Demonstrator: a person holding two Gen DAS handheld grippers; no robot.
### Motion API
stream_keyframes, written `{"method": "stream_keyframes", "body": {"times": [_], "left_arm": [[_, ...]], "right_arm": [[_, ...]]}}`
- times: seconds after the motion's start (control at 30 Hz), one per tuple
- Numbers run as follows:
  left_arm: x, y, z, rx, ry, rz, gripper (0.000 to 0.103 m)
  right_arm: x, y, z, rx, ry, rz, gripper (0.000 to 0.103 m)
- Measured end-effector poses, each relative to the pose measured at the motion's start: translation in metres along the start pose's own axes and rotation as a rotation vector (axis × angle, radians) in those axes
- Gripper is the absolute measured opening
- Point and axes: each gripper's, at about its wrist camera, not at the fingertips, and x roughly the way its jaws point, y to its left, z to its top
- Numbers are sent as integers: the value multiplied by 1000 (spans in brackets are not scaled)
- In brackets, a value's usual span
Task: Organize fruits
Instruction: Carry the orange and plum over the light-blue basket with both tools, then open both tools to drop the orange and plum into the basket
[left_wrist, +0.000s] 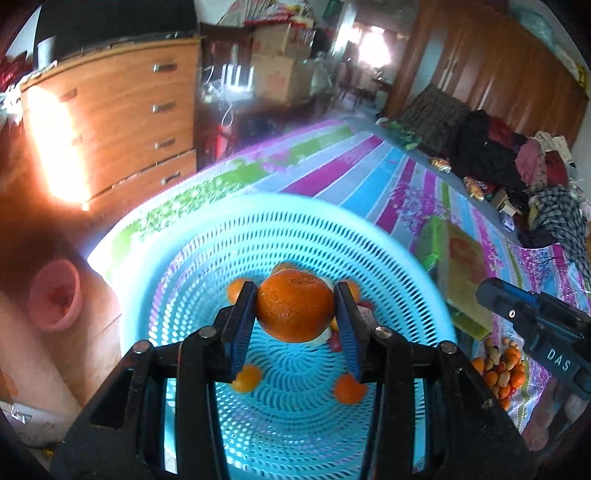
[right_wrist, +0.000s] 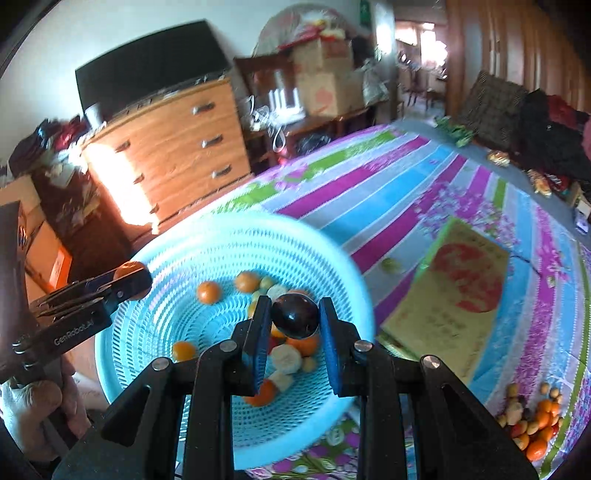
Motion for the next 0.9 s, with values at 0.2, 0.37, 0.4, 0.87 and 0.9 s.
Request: {"method": "stream_keyframes", "body": {"times": [0.2,0.37,0.4,0.87,0.9], "left_arm": [[13,13,-10,0,59,0,43],[17,20,-13,-6,82,-6,43],[20,22,-11,-7,83,-7,43],[22,29,-8,-14,91,0,43],[22,29,-8,-14,91,0,43]], "right_arm": [[31,9,-9,-14,74,8,29],[43,9,-14,-16,102,4,29],[44,8,-15,-15,104,2,29],[48,13,-14,-12,117,7,29],[48,13,-14,-12,118,8,29]]}}
